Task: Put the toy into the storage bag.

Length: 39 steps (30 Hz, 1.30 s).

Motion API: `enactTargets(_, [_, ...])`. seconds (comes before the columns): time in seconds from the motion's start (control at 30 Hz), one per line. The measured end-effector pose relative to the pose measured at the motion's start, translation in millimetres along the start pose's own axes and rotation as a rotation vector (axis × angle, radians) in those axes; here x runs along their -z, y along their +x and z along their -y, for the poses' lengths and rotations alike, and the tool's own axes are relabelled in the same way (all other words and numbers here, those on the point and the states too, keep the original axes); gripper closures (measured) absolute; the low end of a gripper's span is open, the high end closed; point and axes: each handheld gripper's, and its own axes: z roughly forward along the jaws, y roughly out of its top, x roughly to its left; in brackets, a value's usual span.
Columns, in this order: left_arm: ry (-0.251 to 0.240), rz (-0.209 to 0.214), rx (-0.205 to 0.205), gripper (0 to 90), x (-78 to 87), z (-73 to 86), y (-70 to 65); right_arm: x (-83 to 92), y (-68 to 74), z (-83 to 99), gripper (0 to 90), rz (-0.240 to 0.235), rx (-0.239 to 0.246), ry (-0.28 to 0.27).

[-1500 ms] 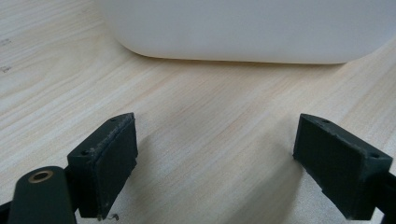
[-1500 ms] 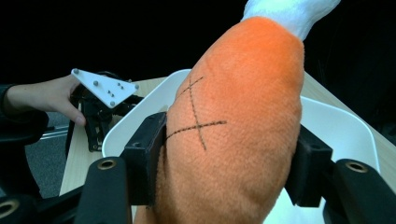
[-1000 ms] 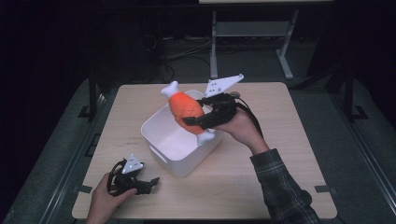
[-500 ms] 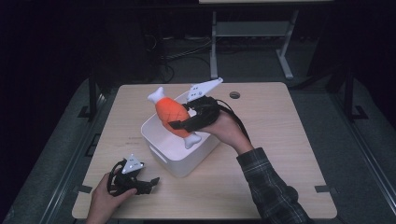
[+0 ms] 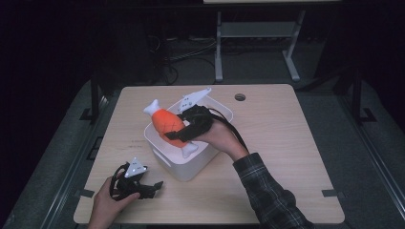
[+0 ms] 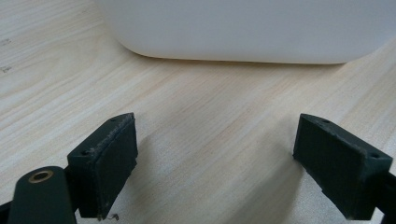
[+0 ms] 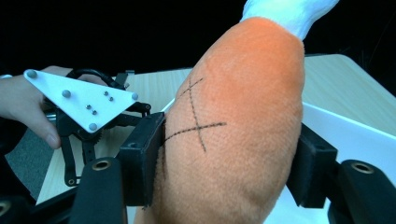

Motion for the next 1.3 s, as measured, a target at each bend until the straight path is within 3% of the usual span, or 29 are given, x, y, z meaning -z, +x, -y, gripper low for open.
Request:
enactTargets(0.2, [0.000, 0.000, 0.000, 12.7, 0.0, 0.0, 0.0, -9.7, 1.4, 1.2, 36.5, -0.008, -0.002, 0.033])
enactTargets(0.67, [0.000, -0.002, -0.002, 12.7, 0.1, 0.0, 0.1, -14.9, 7.4, 0.7, 35.8, -0.029, 0.019, 0.075])
enactTargets(1.3, [0.000, -0.001, -0.002, 12.7, 0.0, 0.0, 0.1, -15.8, 7.4, 0.7, 28.5, -0.051, 0.009, 0.076])
